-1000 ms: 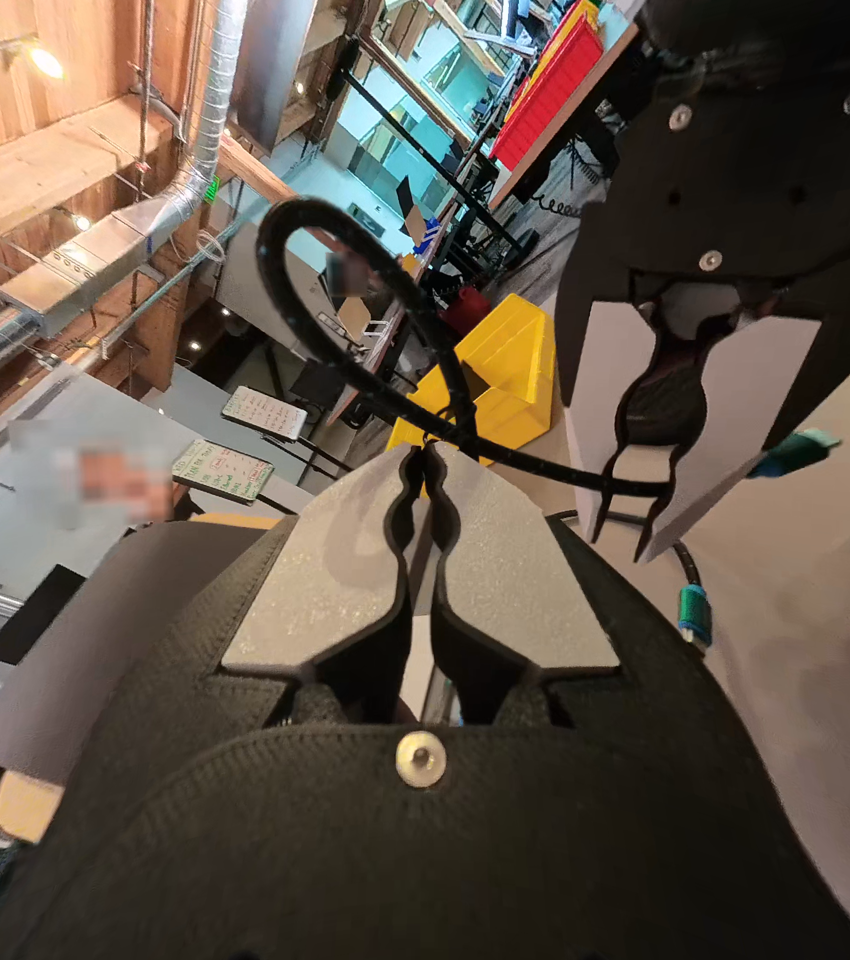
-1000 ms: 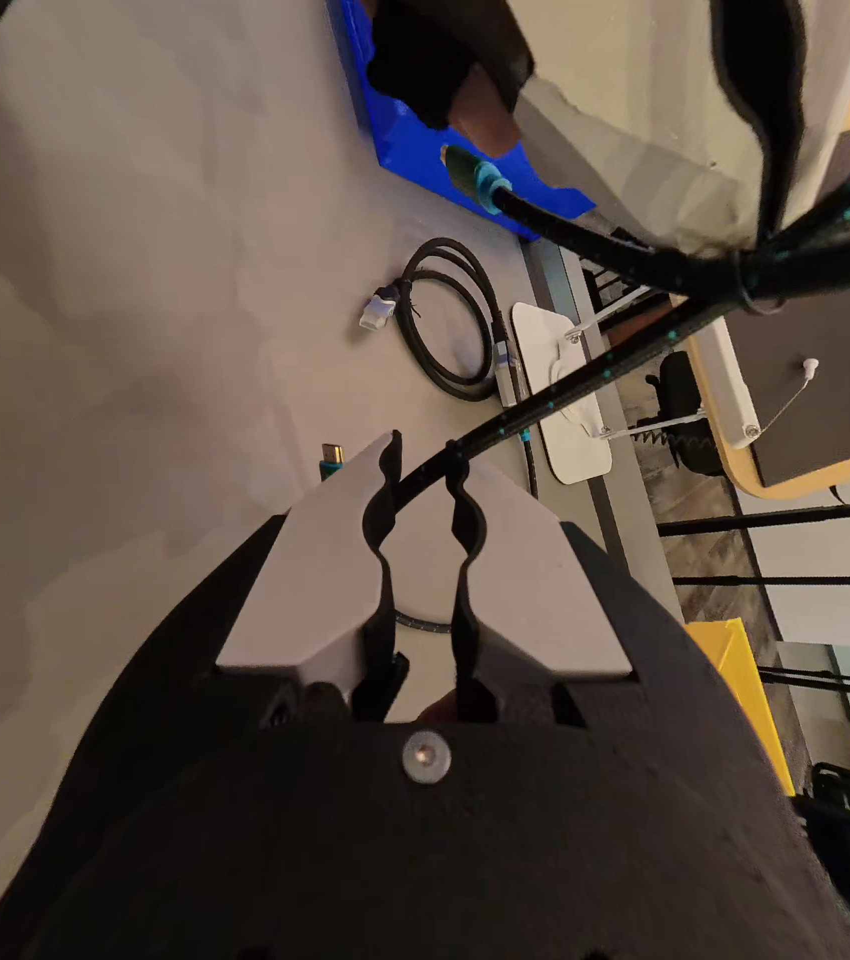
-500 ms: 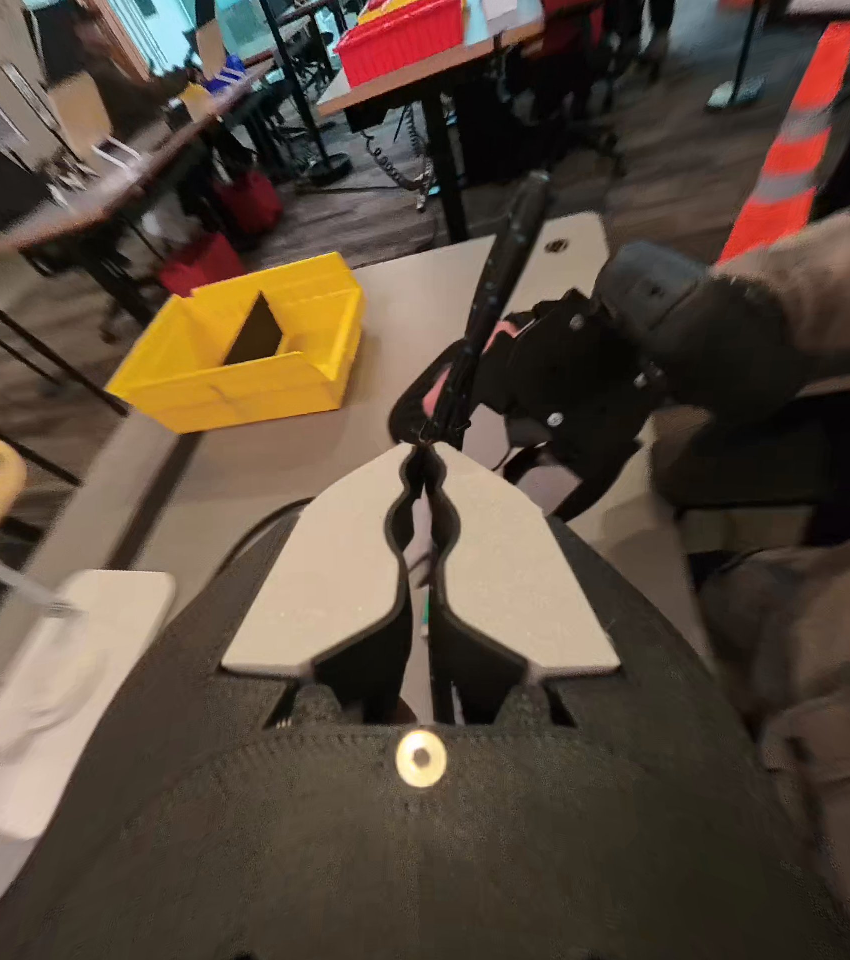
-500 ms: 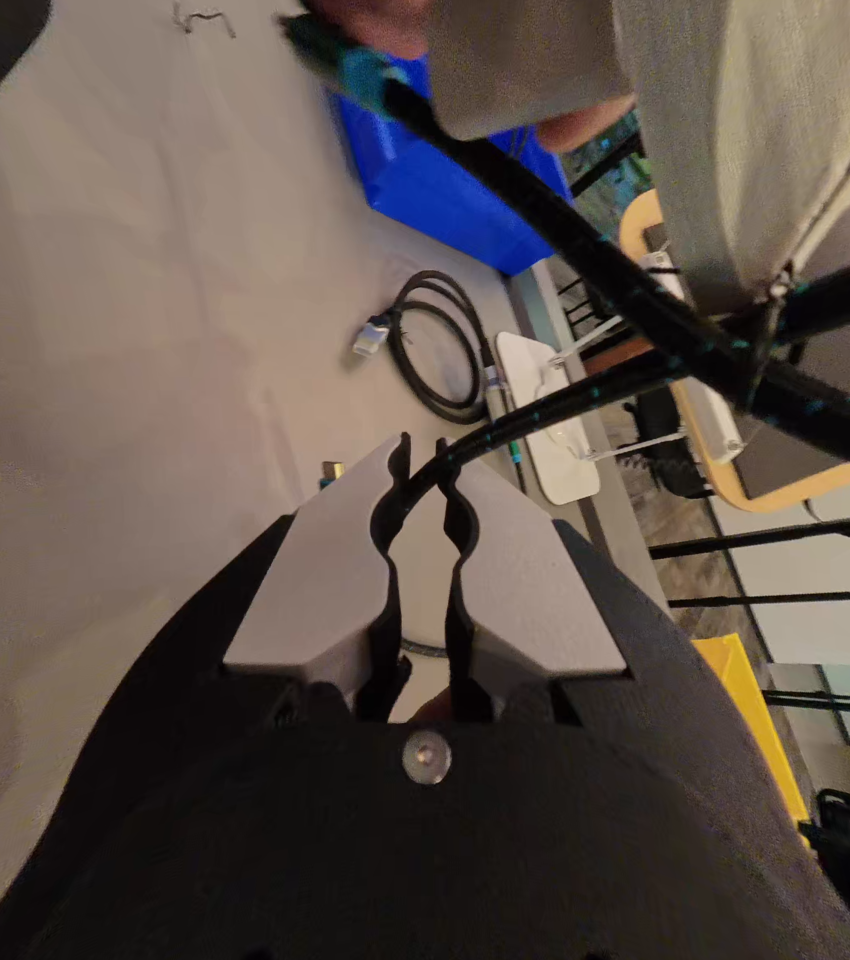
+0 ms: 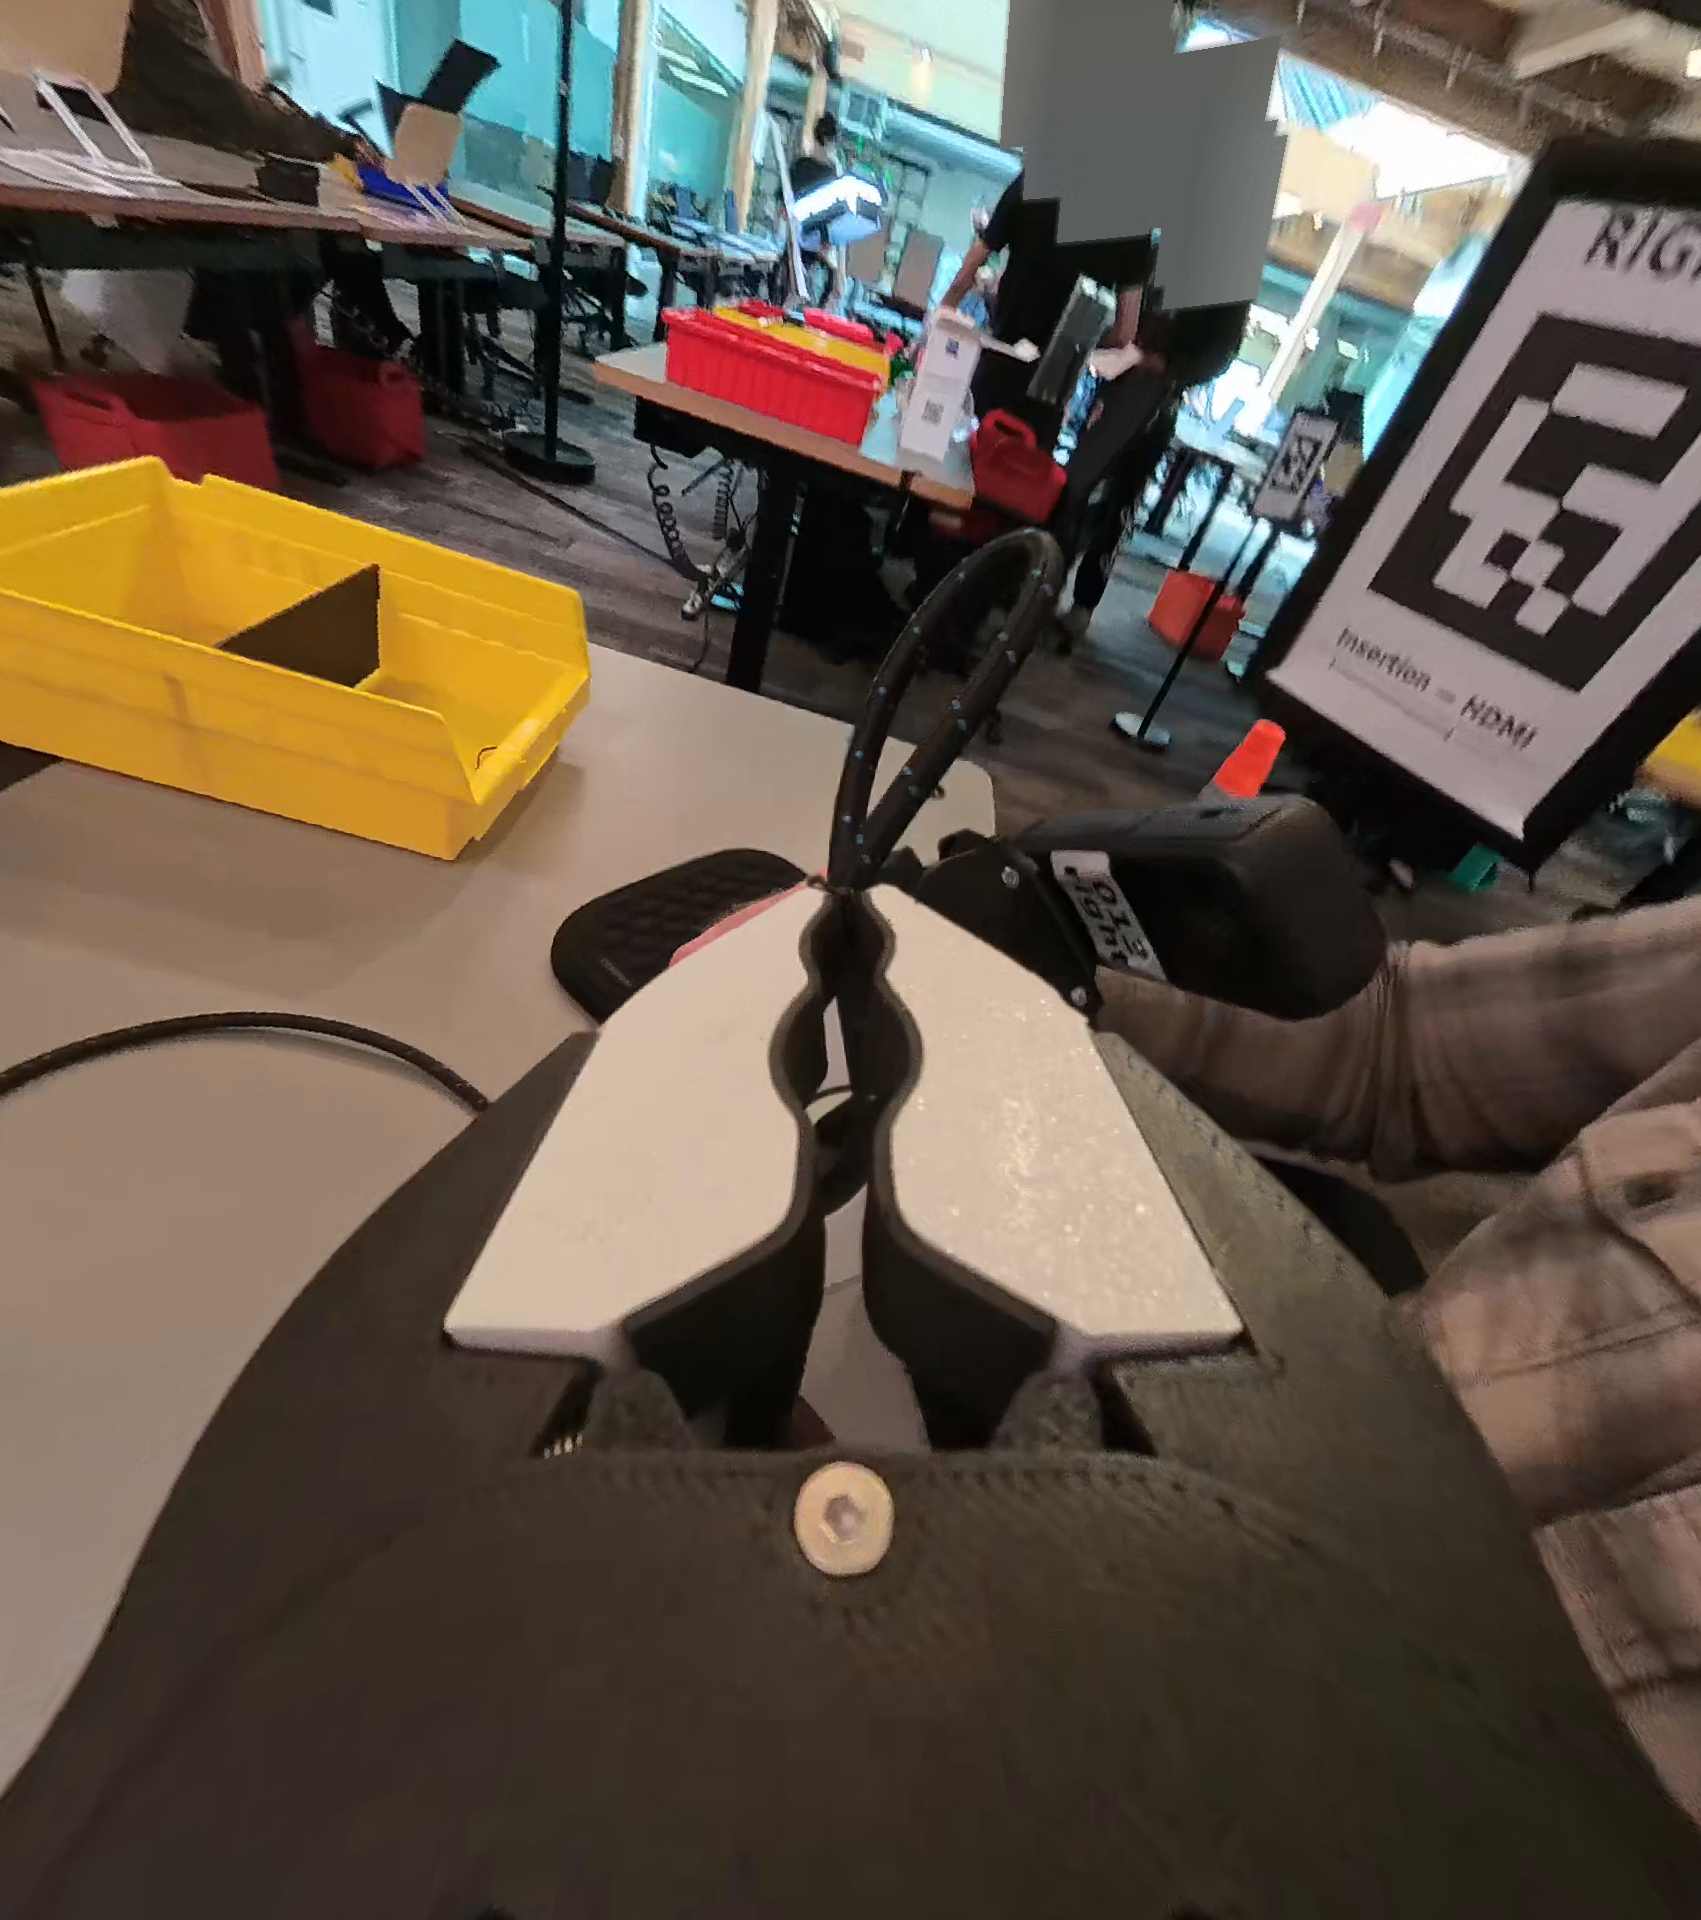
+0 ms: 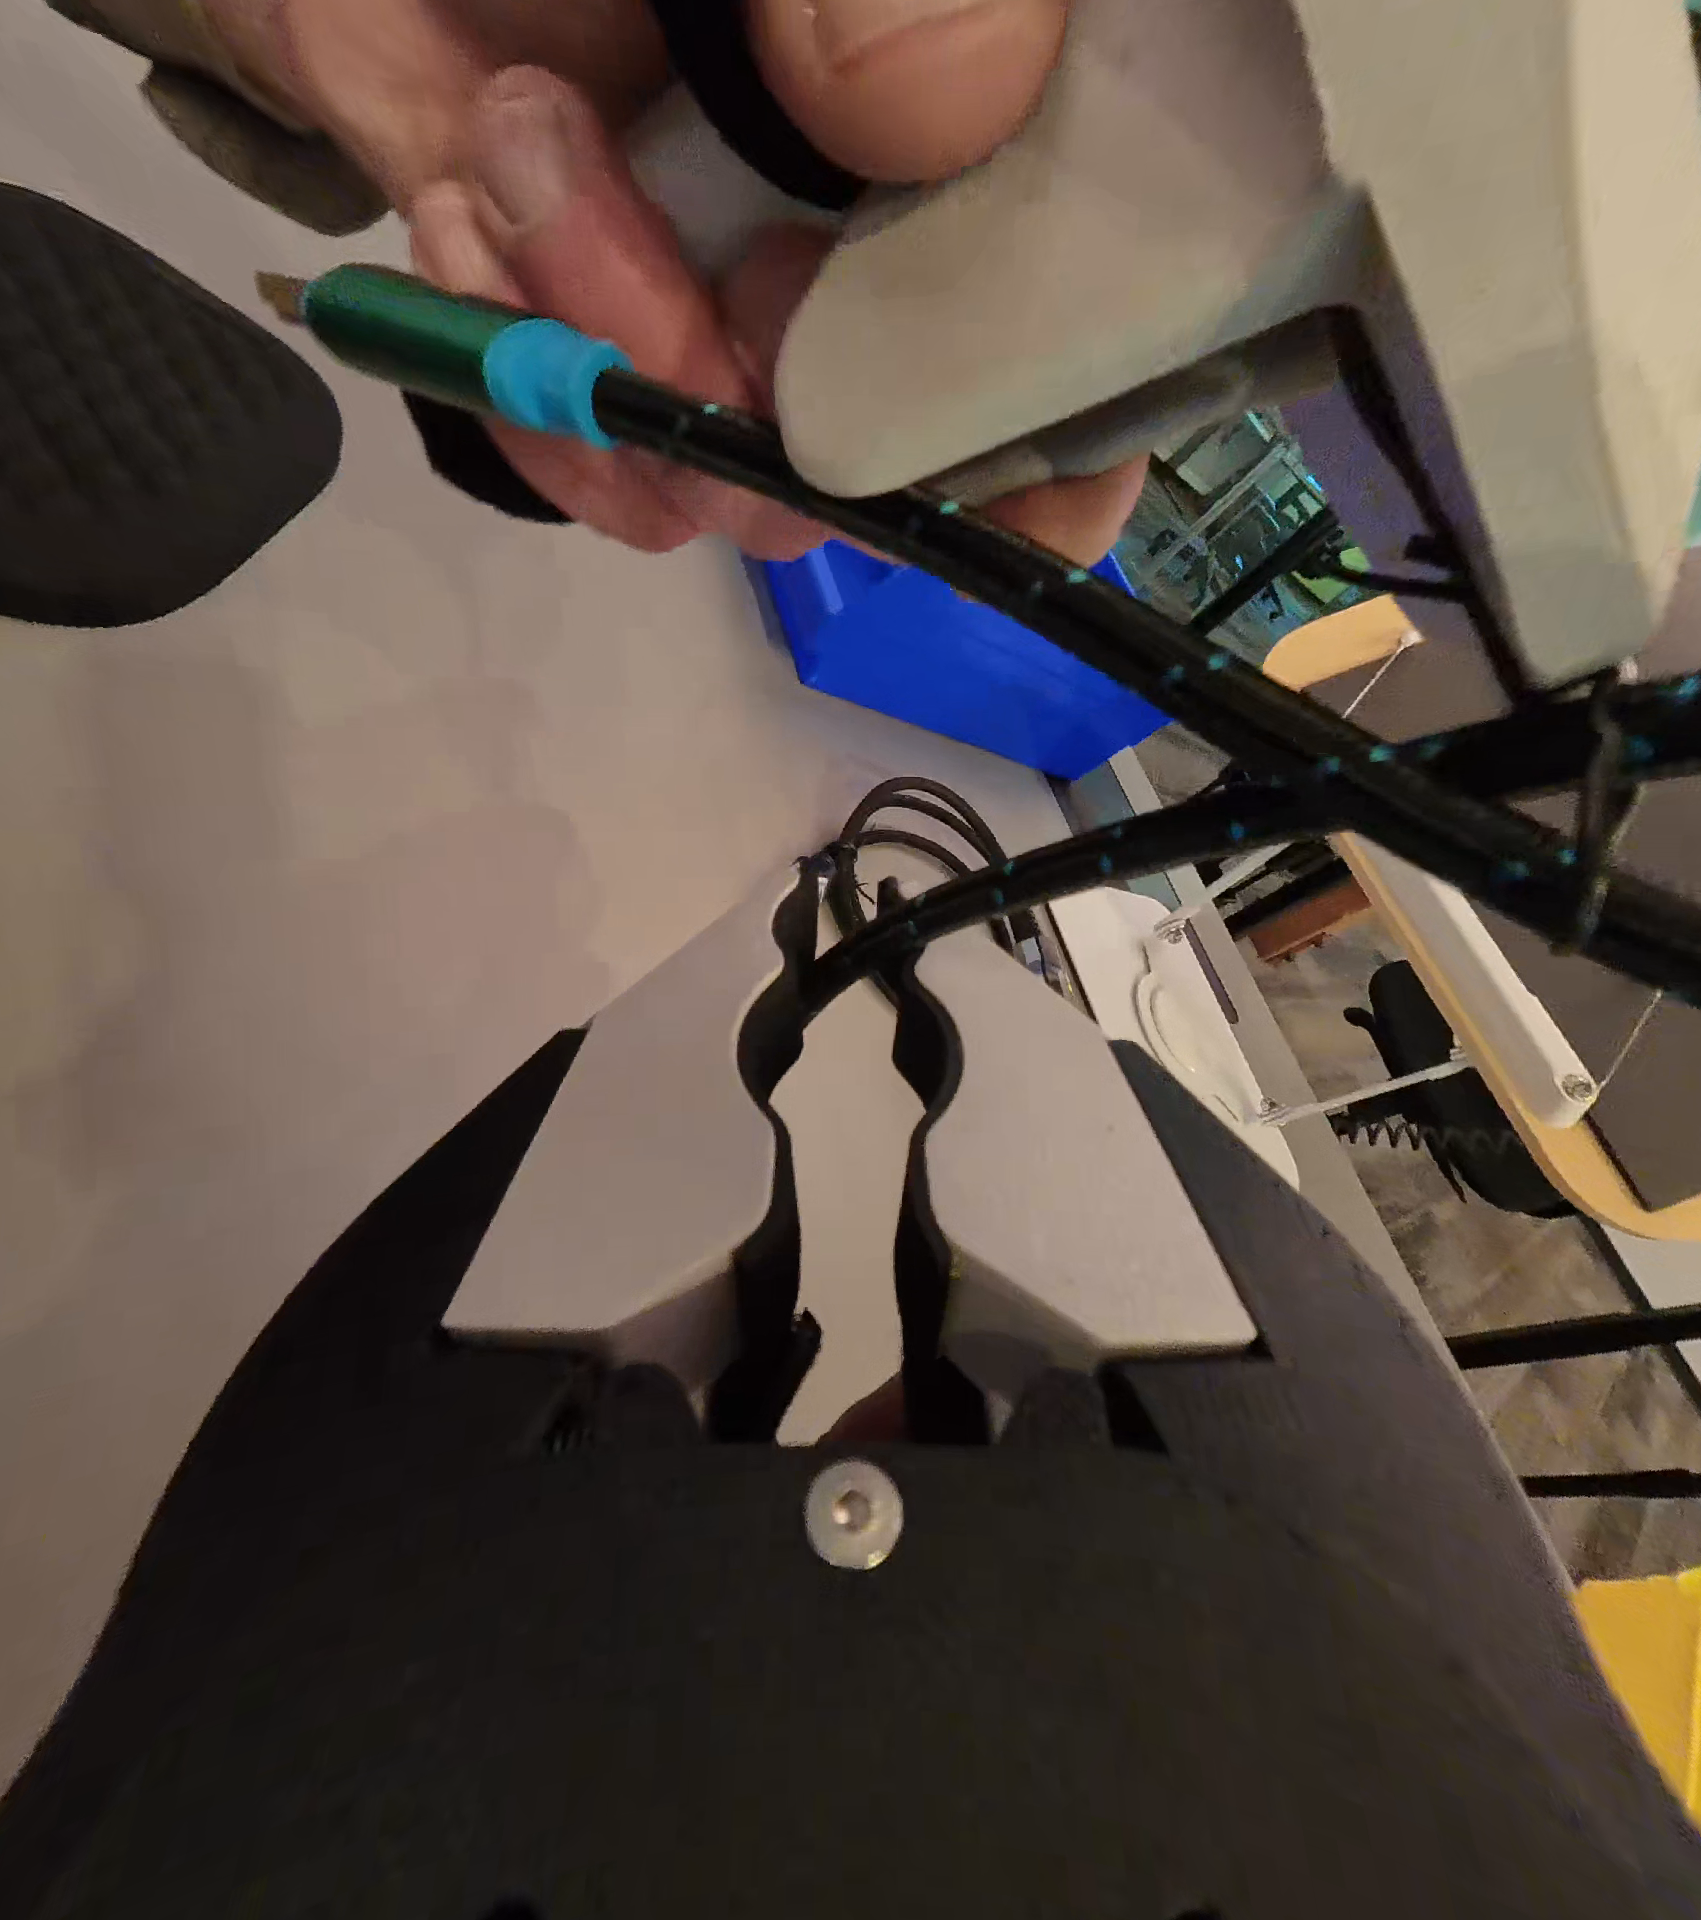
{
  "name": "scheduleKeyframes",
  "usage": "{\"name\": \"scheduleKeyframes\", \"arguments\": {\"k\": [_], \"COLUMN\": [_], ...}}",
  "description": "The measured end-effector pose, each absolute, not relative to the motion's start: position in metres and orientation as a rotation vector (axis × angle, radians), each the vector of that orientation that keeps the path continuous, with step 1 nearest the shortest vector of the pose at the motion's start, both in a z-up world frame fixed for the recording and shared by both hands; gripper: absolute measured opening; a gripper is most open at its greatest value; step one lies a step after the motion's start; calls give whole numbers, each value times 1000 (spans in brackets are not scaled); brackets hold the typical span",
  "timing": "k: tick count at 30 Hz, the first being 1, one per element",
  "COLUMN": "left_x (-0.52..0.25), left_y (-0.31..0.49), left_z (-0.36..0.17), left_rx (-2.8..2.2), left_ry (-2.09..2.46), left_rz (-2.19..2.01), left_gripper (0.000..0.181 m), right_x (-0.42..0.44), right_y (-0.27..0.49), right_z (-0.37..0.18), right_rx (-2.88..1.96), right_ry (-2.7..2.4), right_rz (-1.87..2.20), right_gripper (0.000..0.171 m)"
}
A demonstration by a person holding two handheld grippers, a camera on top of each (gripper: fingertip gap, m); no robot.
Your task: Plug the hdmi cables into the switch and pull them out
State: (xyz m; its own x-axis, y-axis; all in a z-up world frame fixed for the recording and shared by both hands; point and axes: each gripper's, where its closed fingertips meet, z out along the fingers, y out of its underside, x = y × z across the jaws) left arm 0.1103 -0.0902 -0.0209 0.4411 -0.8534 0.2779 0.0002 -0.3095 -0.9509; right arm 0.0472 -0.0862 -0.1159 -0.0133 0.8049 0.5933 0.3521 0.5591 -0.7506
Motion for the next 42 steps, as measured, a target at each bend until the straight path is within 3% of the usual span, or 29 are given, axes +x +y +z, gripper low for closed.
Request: {"name": "scheduleKeyframes", "arguments": {"k": [7, 12, 16, 19, 24, 34, 42], "left_x": [102, 92, 92, 93, 98, 111, 110], "left_y": [-79, -70, -68, -66, -65, -73, -70], "left_z": [-12, 0, 3, 4, 4, 6, 9], "left_rx": [-1541, -1465, -1423, -1411, -1374, -1326, -1303], "left_ry": [565, 504, 519, 506, 561, 645, 818], "left_rz": [-1119, -1071, -981, -939, -816, -775, -525], "left_gripper": [0, 0, 0, 0, 0, 0, 0], "right_x": [45, 56, 67, 72, 82, 78, 87], "right_y": [-66, -71, -77, -78, -73, -75, -86], "right_z": [-108, -92, -70, -69, -33, -26, -21], "right_rx": [-1107, -1174, -1186, -1229, -1230, -1238, -1193], "right_ry": [-1460, -1382, -1315, -1333, -1138, -1048, -1055], "right_rz": [510, 822, 1043, 1055, 1207, 1472, 1734], "right_gripper": [6, 30, 59, 76, 58, 17, 10]}}
